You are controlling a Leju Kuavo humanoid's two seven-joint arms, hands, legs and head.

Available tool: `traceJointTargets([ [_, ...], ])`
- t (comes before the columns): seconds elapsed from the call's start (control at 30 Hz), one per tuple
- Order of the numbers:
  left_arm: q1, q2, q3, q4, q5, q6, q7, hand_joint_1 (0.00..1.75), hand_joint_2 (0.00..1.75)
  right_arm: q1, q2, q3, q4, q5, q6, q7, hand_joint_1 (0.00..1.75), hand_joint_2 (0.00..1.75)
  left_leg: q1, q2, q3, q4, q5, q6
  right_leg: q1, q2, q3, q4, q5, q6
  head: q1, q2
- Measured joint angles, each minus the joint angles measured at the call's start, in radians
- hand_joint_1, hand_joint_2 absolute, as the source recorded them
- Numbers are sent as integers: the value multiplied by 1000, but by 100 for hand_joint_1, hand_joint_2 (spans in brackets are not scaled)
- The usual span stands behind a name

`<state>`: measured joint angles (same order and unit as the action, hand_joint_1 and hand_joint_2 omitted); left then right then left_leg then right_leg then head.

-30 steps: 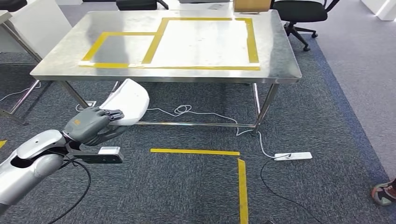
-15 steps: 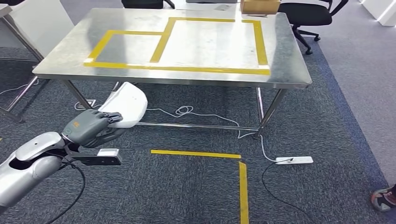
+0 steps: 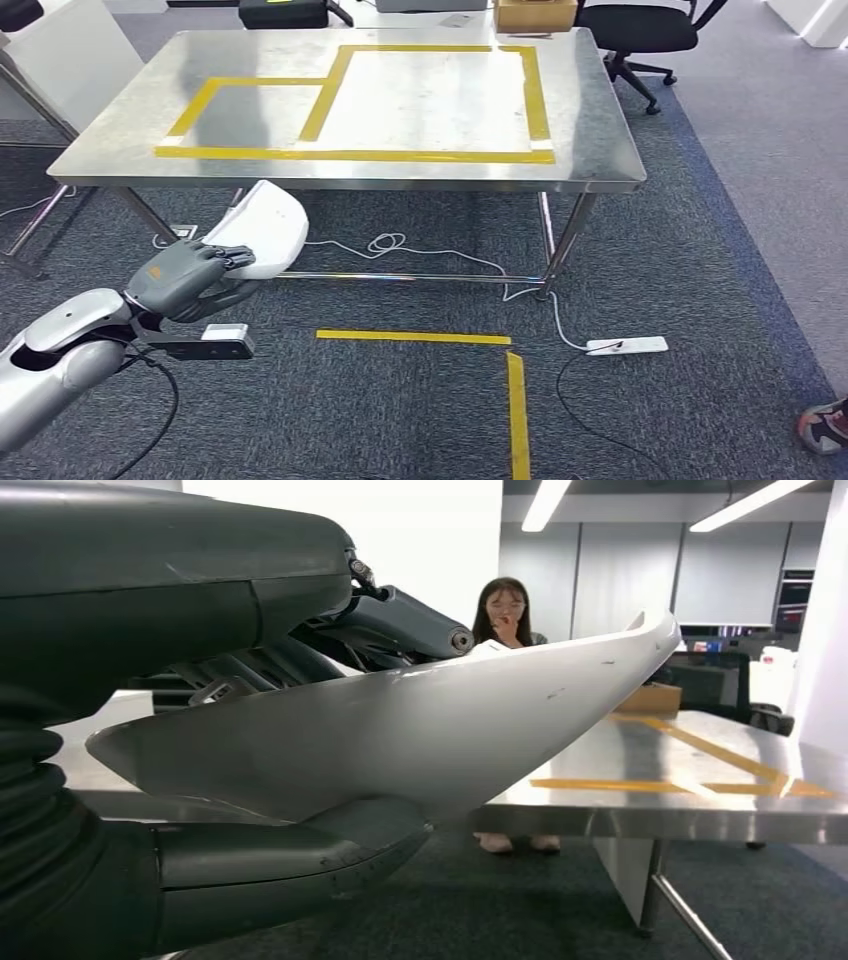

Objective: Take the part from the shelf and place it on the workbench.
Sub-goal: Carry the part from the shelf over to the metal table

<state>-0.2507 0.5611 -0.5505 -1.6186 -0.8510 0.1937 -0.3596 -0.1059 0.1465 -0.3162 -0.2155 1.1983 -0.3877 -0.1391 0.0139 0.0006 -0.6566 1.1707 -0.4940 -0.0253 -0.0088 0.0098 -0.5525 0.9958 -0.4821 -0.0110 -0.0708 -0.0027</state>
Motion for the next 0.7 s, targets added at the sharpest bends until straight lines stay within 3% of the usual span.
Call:
traceJointTargets([
  [0.03, -3, 0, 0, 0, 0, 0, 0, 175, 175, -1, 0, 0, 0, 0, 0, -1, 0, 0, 0, 0, 28, -67, 36, 3, 0, 1, 6, 0, -4, 3, 0, 0],
  [0.1, -7, -1, 1, 0, 0, -1, 0, 175, 175, -1, 0, 0, 0, -1, 0, -2, 0, 0, 0, 0, 60, -139, 65, 7, 0, 1, 10, 0, -9, 7, 1, 0],
  [0.23, -9, -1, 1, 0, -1, -1, 0, 175, 175, -2, 0, 0, 0, -1, -1, -2, 0, 0, -2, 0, 64, -145, 59, 8, 2, 2, 9, 1, -11, 9, 1, 0],
  [0.27, -13, -3, 1, 0, -2, -3, 0, 175, 175, -4, 0, 0, 0, -2, -1, -3, 0, 0, -3, -1, 65, -152, 55, 14, 4, 2, 9, 0, -12, 16, 2, 0],
  [0.33, -29, -10, 2, 1, -4, -6, -2, 175, 175, -9, 0, 0, -1, -8, -3, -4, 0, 0, -3, -1, 72, -167, 44, 36, 5, 0, -42, 91, -57, 35, 6, 0],
  [0.4, -41, -19, 2, 2, -5, -10, -3, 175, 175, -10, -1, 0, -2, -16, -6, -6, 0, 0, -3, 0, 77, -171, 38, 53, 4, -2, -136, 250, -118, 47, 9, 0],
  [0.43, -42, -21, 2, 3, -6, -11, -3, 175, 175, -8, -2, -1, -2, -18, -7, -7, 0, 0, -4, -1, 79, -171, 36, 55, 4, -2, -169, 295, -122, 48, 9, 0],
  [0.47, -42, -23, 2, 4, -6, -13, -3, 175, 175, -6, -2, -1, -2, -20, -8, -8, 0, 0, -4, -1, 82, -171, 32, 55, 4, -2, -185, 303, -107, 47, 9, 0],
  [0.5, -43, -25, 2, 5, -6, -14, -3, 175, 175, -4, -2, -1, -2, -21, -10, -11, 0, 0, -5, -2, 88, -171, 28, 55, 4, -2, -178, 270, -71, 45, 9, 0],
  [0.57, -49, -29, 1, 7, -7, -15, -3, 175, 175, -3, -2, -3, -2, -26, -13, -17, 0, 0, -6, -2, 100, -170, 18, 49, 6, -2, -124, 131, 13, 38, 9, 0],
  [0.6, -53, -30, 1, 9, -6, -16, -3, 175, 175, -3, -2, -5, -2, -30, -15, -20, 0, 0, -7, -2, 104, -169, 12, 45, 7, -2, -94, 67, 36, 34, 9, 0],
  [0.63, -57, -32, 1, 10, -6, -17, -3, 175, 175, -4, -2, -8, -2, -33, -16, -21, 0, 0, -9, -3, 106, -169, 9, 41, 8, -3, -74, 27, 45, 30, 8, 0],
  [0.7, -62, -35, 0, 15, -7, -18, -3, 175, 175, -2, -2, -14, -2, -37, -17, -22, 0, 0, -11, -3, 107, -170, 4, 31, 10, -2, -59, 7, 36, 22, 8, 0],
])
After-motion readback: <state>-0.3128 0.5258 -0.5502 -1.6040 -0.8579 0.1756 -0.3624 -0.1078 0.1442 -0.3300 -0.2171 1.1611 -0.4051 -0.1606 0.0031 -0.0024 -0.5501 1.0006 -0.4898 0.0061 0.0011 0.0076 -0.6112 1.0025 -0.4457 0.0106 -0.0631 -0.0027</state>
